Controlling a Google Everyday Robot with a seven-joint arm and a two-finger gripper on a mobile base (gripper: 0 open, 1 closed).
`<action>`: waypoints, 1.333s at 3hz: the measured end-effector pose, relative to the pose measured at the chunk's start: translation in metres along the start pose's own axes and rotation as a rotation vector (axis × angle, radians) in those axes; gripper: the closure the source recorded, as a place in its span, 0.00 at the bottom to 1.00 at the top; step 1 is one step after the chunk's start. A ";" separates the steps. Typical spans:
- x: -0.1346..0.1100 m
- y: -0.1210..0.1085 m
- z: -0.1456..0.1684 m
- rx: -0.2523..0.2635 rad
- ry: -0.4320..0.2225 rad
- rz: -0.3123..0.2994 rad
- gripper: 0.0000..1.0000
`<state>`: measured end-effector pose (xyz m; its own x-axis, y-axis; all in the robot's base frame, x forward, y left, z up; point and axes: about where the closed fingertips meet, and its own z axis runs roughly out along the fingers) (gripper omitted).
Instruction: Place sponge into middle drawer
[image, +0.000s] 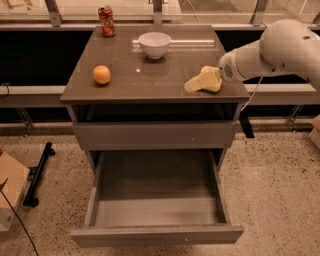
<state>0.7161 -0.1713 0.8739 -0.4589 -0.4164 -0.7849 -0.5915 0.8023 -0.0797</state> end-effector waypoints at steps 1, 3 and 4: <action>0.009 -0.017 0.022 0.016 0.004 0.075 0.00; 0.024 -0.031 0.050 0.028 0.042 0.160 0.16; 0.023 -0.033 0.050 0.041 0.041 0.167 0.39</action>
Offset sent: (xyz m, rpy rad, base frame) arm 0.0506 -0.0217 -0.0529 0.0783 0.1039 -0.1502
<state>0.7579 -0.1857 0.8278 -0.5753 -0.2926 -0.7639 -0.4777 0.8782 0.0234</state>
